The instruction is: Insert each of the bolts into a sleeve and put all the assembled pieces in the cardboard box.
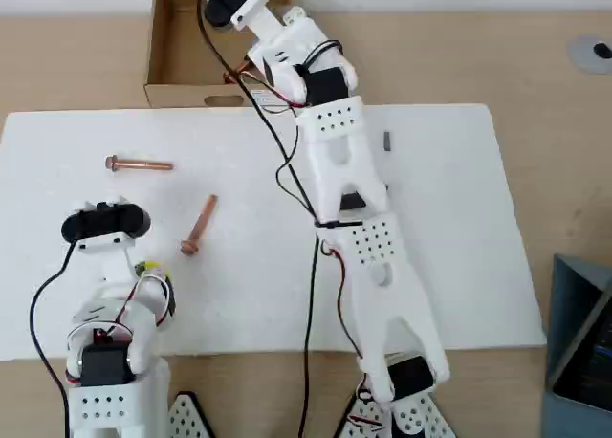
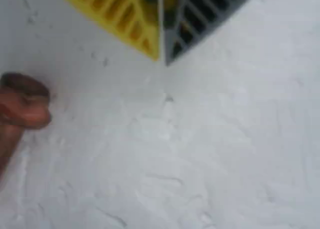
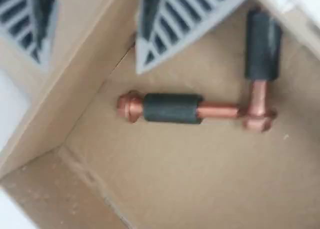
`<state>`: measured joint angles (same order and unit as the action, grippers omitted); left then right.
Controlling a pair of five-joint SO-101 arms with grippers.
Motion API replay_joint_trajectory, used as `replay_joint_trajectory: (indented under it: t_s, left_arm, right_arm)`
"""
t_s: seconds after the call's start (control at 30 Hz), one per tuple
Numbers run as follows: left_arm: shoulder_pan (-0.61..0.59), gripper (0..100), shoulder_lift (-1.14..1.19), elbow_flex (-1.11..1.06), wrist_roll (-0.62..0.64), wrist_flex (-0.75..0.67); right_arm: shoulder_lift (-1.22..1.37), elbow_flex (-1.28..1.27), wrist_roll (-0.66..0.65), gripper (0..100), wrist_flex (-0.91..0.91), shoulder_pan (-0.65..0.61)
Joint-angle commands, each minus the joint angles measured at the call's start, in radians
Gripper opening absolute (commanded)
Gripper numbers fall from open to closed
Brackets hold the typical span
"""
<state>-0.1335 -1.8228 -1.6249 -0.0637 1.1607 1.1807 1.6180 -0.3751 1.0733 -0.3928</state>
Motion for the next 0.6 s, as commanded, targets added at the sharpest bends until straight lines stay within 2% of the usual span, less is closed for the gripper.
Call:
replay_joint_trajectory:
  t_s: [0.0,0.1,0.57]
  left_arm:
    - [-0.006,1,-0.007,0.006,-0.005,-0.009]
    - [-0.008,1,-0.007,0.006,-0.005,-0.009]
    - [-0.008,1,-0.007,0.006,-0.005,-0.009]
  right_arm:
    - [-0.166,0.050,-0.002,8.6,0.083,-0.002]
    - [-0.240,0.050,-0.002,1.0,0.164,-0.001]
    - [-0.506,0.050,0.000,0.9,0.657,-0.001]
